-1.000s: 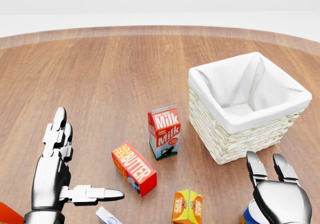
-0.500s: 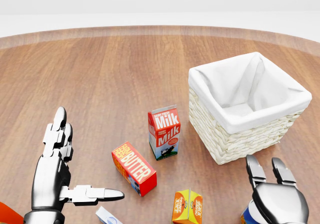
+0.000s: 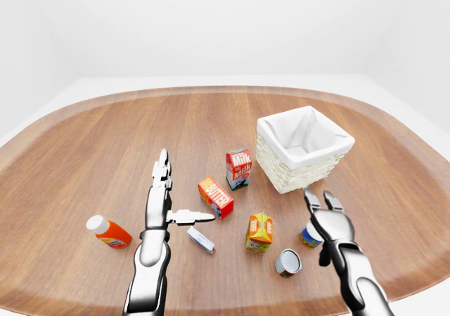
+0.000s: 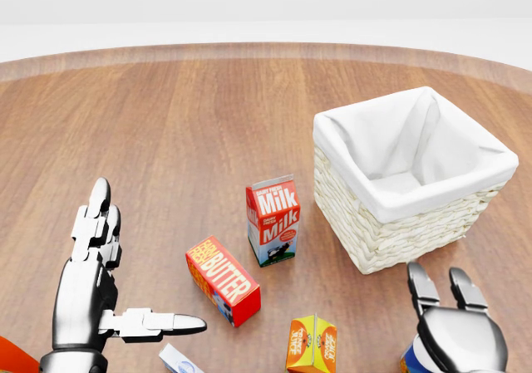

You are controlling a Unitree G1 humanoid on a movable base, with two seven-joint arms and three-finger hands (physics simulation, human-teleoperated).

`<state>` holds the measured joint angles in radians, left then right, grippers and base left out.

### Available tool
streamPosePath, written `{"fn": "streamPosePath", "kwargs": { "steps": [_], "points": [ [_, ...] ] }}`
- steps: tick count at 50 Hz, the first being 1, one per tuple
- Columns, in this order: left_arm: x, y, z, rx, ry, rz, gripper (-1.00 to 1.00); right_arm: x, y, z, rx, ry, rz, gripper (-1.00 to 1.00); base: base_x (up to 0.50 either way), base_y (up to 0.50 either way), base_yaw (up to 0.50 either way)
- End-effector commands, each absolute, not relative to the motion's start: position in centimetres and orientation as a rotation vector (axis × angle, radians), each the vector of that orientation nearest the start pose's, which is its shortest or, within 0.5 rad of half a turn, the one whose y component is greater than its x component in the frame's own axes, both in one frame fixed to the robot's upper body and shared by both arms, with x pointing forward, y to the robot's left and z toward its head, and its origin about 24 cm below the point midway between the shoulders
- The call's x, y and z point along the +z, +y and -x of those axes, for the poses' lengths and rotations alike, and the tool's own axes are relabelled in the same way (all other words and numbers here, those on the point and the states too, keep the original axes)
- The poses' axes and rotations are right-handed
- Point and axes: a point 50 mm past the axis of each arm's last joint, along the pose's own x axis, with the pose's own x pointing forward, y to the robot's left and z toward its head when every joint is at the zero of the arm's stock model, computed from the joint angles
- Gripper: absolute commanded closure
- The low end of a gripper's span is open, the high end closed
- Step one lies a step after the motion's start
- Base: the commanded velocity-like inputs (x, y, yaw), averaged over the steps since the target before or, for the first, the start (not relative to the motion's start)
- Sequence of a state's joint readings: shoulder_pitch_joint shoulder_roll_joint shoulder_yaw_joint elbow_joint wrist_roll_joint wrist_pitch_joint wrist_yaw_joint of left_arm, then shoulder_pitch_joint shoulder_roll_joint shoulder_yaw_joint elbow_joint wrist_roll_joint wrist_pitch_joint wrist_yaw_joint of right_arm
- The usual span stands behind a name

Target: Pick up the alphabet soup and the tomato sauce, and put them in the basket.

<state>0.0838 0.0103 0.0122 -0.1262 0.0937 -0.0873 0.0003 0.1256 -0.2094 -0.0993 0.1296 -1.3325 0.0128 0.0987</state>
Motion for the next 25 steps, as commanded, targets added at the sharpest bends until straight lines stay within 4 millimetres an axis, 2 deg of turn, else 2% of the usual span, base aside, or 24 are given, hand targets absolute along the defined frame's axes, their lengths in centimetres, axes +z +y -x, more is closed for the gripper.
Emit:
{"fn": "streamPosePath", "kwargs": {
  "steps": [1, 25],
  "points": [
    [6.0, 15.8, -23.6, 0.027, -0.132, -0.090, -1.00, -2.1, -23.1, -21.5, 0.126, 0.417, 1.506, -1.00, 0.00, 0.00, 0.00],
    [6.0, 15.8, -23.6, 0.027, -0.132, -0.090, -1.00, -3.6, -23.9, -21.7, 0.126, 0.456, 1.496, -1.00, 0.00, 0.00, 0.00]
  ]
}}
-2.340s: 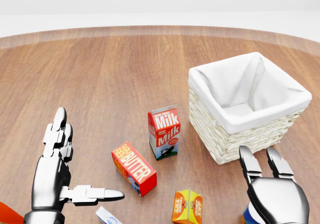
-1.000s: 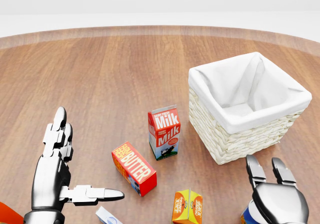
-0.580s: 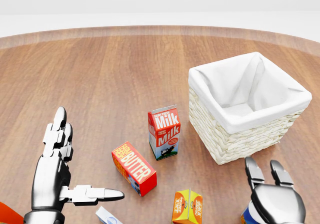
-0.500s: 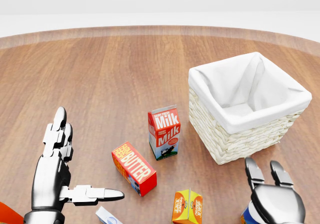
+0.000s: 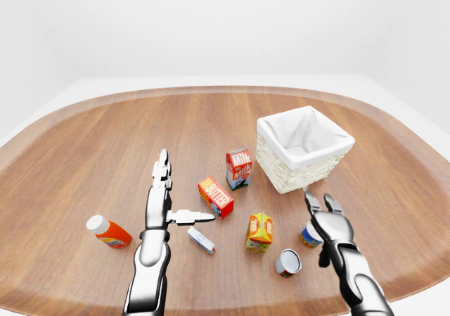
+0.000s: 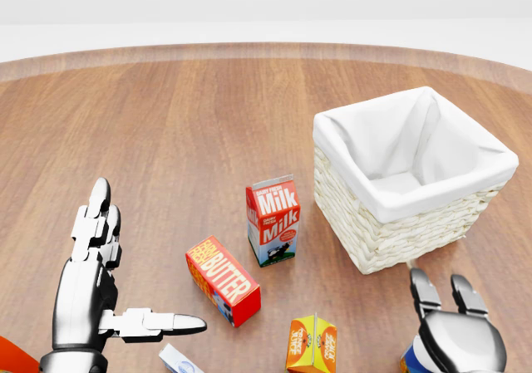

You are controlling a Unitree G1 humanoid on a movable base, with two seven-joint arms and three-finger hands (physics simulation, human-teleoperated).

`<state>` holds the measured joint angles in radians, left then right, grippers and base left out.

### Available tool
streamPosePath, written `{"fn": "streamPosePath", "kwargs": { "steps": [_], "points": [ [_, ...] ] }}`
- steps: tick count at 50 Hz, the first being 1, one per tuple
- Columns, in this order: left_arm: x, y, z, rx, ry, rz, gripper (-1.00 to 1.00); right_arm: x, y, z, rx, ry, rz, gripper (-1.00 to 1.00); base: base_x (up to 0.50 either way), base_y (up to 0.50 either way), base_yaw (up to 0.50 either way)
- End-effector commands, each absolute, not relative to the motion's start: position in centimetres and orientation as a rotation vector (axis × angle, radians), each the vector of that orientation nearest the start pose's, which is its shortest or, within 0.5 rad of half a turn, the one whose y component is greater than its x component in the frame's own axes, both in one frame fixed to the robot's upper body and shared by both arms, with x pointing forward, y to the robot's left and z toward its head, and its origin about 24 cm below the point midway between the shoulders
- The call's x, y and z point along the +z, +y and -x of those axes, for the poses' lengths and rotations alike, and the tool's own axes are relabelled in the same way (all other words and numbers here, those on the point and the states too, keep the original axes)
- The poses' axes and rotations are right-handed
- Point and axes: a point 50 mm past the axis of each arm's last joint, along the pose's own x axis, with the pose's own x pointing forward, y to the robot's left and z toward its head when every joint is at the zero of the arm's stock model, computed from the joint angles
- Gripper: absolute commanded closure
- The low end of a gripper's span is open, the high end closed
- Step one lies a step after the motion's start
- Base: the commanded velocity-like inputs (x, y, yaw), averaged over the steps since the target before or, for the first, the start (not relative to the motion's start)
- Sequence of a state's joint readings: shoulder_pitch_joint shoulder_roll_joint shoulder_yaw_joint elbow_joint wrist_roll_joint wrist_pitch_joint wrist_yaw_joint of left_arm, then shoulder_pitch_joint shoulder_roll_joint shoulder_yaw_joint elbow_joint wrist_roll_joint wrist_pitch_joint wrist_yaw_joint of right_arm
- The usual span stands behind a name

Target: Pick up the alphabet soup and the tomato sauce, and put them in the basket.

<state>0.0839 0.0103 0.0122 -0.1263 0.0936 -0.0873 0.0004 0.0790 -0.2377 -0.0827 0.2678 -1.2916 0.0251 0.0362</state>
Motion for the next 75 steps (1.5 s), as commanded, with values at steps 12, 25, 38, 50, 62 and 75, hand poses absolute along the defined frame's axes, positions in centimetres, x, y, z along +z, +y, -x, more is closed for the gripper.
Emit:
{"fn": "streamPosePath", "kwargs": {
  "steps": [12, 25, 38, 50, 62, 75],
  "points": [
    [6.0, 15.8, -23.6, 0.027, -0.132, -0.090, -1.00, -3.9, -24.5, -21.7, 0.117, 0.474, 1.491, -1.00, 0.00, 0.00, 0.00],
    [6.0, 15.8, -23.6, 0.027, -0.132, -0.090, -1.00, -3.8, -24.7, -22.2, 0.112, 0.476, 1.493, -1.00, 0.00, 0.00, 0.00],
    [6.0, 15.8, -23.6, 0.026, -0.132, -0.090, -1.00, -3.3, -24.5, -22.6, 0.111, 0.469, 1.498, -1.00, 0.00, 0.00, 0.00],
    [6.0, 15.8, -23.6, 0.027, -0.132, -0.090, -1.00, -3.0, -23.9, -23.2, 0.120, 0.453, 1.503, -1.00, 0.00, 0.00, 0.00],
    [6.0, 15.8, -23.6, 0.026, -0.132, -0.090, -1.00, -3.7, -23.6, -23.4, 0.132, 0.458, 1.499, -1.00, 0.00, 0.00, 0.00],
    [6.0, 15.8, -23.6, 0.027, -0.132, -0.090, -1.00, -4.1, -23.1, -23.8, 0.145, 0.451, 1.497, -1.00, 0.00, 0.00, 0.00]
  ]
}}
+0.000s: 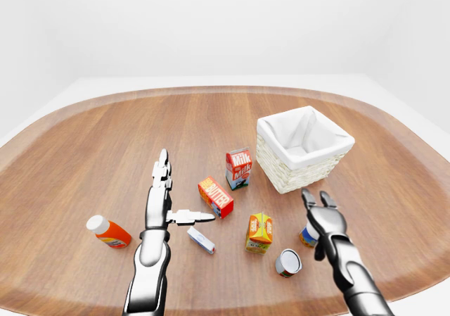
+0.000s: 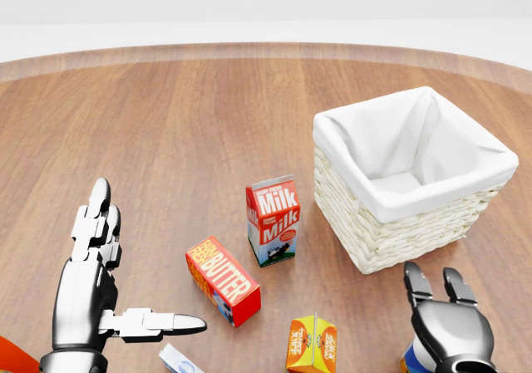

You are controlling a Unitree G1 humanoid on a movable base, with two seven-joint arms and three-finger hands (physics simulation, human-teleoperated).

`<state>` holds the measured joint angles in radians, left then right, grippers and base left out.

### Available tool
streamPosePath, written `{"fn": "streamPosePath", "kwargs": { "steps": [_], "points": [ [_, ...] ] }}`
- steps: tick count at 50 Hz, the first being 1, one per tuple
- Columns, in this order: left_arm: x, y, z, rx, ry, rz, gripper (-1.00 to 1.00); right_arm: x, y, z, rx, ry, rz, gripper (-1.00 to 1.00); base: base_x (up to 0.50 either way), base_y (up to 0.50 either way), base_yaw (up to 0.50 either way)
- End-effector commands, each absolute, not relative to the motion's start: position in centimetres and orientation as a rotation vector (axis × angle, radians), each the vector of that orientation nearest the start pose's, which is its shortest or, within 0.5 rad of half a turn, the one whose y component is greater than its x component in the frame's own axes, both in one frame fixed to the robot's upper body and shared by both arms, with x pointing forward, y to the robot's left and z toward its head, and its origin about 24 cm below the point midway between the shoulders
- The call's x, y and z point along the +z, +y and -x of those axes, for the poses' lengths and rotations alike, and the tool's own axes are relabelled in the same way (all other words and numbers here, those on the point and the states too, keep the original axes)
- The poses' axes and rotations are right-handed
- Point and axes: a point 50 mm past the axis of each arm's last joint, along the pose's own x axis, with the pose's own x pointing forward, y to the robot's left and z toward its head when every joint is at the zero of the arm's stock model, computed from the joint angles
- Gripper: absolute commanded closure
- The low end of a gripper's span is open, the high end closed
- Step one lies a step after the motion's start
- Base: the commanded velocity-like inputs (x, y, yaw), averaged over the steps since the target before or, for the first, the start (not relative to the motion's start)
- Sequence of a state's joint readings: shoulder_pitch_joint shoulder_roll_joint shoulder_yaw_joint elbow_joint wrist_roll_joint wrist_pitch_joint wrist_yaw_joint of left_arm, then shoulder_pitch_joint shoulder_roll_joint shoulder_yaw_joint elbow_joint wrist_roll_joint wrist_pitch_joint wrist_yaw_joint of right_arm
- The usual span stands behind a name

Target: Pick up the alphabet soup and the tomato sauce, and put them in the basket.

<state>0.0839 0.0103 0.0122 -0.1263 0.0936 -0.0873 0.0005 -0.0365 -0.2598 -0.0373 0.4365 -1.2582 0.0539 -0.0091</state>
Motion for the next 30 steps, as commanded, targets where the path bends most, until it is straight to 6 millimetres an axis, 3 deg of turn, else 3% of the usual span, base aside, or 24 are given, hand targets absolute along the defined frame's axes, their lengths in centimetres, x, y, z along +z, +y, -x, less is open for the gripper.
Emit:
{"fn": "streamPosePath", "kwargs": {
  "steps": [1, 12, 14, 15, 16, 17, 30],
  "points": [
    [6.00, 15.85, -23.63, 0.027, -0.132, -0.090, -1.00, -4.23, -23.08, -23.81, 0.147, 0.451, 1.496, -1.00, 0.00, 0.00, 0.00],
    [6.01, 15.85, -23.63, 0.027, -0.132, -0.090, -1.00, -4.82, -23.14, -23.78, 0.155, 0.462, 1.489, -1.00, 0.00, 0.00, 0.00],
    [6.00, 15.85, -23.63, 0.026, -0.132, -0.090, -1.00, -5.01, -23.11, -23.74, 0.161, 0.465, 1.489, -0.22, 0.00, 0.00, 0.00],
    [6.00, 15.85, -23.63, 0.027, -0.132, -0.090, -1.00, -5.04, -23.10, -23.73, 0.162, 0.466, 1.489, 0.00, 0.00, 0.00, 0.00],
    [6.00, 15.85, -23.63, 0.027, -0.132, -0.089, -1.00, -5.02, -23.07, -23.69, 0.163, 0.466, 1.489, 0.59, 0.00, 0.00, 0.00],
    [6.00, 15.85, -23.63, 0.027, -0.132, -0.090, -1.00, -5.01, -23.01, -23.67, 0.165, 0.466, 1.489, 1.00, 0.00, 0.00, 0.00],
    [6.01, 15.85, -23.63, 0.026, -0.132, -0.090, -1.00, -4.74, -22.91, -23.69, 0.162, 0.450, 1.481, 1.00, 0.00, 0.00, 0.00]
  ]
}}
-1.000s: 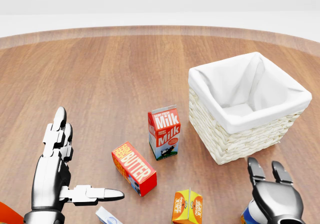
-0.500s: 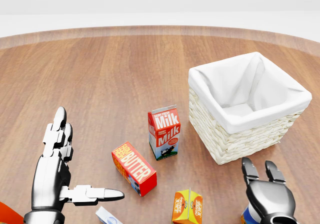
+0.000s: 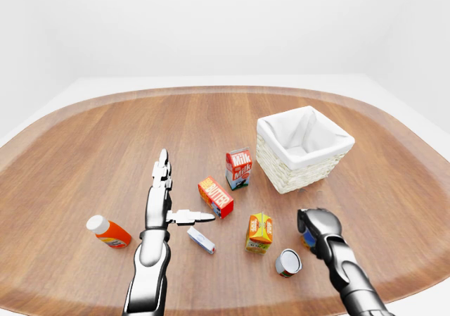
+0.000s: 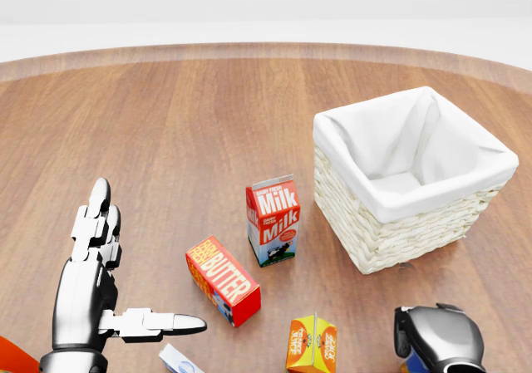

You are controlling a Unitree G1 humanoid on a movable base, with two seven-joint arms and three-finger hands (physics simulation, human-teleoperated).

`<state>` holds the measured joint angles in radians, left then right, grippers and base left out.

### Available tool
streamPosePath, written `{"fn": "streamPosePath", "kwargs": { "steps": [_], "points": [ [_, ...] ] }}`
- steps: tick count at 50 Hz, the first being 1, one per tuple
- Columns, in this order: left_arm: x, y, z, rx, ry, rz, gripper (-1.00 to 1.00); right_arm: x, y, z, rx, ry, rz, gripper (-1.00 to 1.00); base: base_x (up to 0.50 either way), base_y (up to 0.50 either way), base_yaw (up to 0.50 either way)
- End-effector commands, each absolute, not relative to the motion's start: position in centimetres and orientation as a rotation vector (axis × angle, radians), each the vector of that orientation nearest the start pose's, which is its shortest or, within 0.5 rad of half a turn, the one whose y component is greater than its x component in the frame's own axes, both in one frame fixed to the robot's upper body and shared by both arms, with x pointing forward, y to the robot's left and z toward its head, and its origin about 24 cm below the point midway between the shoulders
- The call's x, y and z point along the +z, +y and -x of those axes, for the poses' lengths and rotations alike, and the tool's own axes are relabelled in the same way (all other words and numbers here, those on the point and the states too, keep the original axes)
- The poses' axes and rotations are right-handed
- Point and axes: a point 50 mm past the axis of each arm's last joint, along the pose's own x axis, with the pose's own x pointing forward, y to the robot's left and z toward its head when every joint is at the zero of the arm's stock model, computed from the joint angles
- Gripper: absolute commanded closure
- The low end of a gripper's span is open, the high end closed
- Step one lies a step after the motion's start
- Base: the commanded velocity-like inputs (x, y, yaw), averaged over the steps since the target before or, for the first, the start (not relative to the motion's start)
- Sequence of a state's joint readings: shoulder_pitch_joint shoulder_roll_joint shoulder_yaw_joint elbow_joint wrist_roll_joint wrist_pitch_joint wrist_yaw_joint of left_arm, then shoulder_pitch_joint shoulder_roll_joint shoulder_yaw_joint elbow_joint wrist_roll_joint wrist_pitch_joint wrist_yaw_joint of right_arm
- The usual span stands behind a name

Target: Pick up the alphabet soup and the tomato sauce, and put them in the basket.

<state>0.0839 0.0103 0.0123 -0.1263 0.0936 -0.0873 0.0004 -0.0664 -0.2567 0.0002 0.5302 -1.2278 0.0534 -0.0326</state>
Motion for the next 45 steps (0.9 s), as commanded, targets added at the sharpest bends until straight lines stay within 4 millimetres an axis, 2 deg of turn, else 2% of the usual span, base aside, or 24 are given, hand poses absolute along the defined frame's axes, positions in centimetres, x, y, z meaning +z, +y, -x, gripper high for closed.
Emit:
{"fn": "streamPosePath", "kwargs": {
  "steps": [1, 12, 28, 32, 45],
  "points": [
    [6.0, 15.8, -23.6, 0.026, -0.132, -0.090, -1.00, -4.7, -22.9, -23.7, 0.161, 0.449, 1.481, 1.00, 0.00, 0.00, 0.00],
    [6.0, 15.8, -23.6, 0.026, -0.132, -0.090, -1.00, -4.3, -22.8, -23.7, 0.156, 0.433, 1.473, 1.00, 0.00, 0.00, 0.00],
    [6.0, 15.8, -23.6, 0.026, -0.132, -0.090, -1.00, -1.2, -23.3, -23.3, 0.082, 0.370, 1.454, 1.00, 0.00, 0.00, 0.00],
    [6.0, 15.8, -23.6, 0.026, -0.132, -0.090, -1.00, 0.1, -23.2, -23.2, 0.051, 0.328, 1.444, 1.00, 0.00, 0.00, 0.00],
    [6.0, 15.8, -23.6, 0.027, -0.132, -0.090, -1.00, 1.6, -23.1, -23.2, -0.006, 0.219, 1.422, 1.00, 0.00, 0.00, 0.00]
  ]
}}
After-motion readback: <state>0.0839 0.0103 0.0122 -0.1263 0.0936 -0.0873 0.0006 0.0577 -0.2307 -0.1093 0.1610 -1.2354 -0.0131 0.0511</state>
